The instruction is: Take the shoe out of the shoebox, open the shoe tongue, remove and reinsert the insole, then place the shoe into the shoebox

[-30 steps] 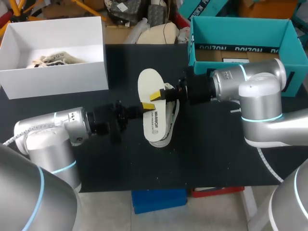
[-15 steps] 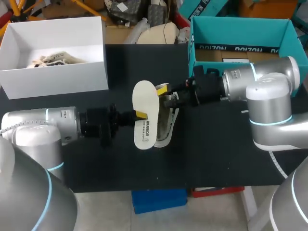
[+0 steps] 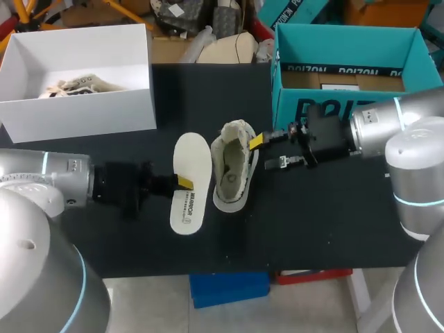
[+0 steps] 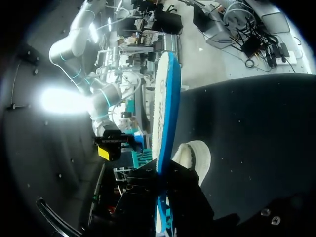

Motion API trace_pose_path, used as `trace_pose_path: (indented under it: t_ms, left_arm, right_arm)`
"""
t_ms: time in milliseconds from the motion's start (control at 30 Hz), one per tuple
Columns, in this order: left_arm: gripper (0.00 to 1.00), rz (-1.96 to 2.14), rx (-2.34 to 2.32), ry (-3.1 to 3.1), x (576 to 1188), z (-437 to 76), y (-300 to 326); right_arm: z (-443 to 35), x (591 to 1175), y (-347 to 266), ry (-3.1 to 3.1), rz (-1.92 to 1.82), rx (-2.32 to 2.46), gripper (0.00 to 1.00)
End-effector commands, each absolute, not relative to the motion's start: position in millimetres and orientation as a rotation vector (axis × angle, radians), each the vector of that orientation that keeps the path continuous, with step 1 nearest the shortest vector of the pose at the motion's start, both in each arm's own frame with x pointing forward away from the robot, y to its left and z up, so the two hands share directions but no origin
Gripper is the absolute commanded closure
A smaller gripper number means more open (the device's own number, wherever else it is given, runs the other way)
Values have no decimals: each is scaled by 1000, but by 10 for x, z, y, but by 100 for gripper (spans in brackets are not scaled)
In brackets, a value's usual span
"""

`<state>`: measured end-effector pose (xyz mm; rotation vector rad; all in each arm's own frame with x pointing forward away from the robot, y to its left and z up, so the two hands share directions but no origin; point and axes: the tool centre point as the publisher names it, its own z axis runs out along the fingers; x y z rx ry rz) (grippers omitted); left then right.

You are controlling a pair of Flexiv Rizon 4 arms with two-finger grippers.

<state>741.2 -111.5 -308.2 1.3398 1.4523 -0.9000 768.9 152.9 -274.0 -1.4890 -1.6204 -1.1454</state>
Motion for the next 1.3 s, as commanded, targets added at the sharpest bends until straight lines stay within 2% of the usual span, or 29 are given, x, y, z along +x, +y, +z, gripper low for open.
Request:
trace_pose_path:
  t_ms: [33, 367, 467, 967, 1300]
  left_arm:
    - [100, -885, 1362, 1476, 7392, -3034, -1080]
    - [100, -885, 1362, 1476, 7392, -3034, -1080]
    - [100, -1003, 1367, 1559, 7201, -3034, -955]
    - [100, -1116, 1480, 1656, 6919, -3001, -1054]
    - [100, -1153, 1506, 1676, 6827, -3011, -1126]
  right_arm:
    - [-2684, 7634, 1471, -1625, -1142, -1504, 0]
    - [-2684, 7634, 1471, -1625, -1142, -1504, 0]
    - [-2741, 7633, 1373, -1657, -1119, -1550, 0]
    - [-2608, 6910, 785, -1687, -1126, -1768, 0]
    - [-2399, 6629, 658, -1728, -1086, -1800, 0]
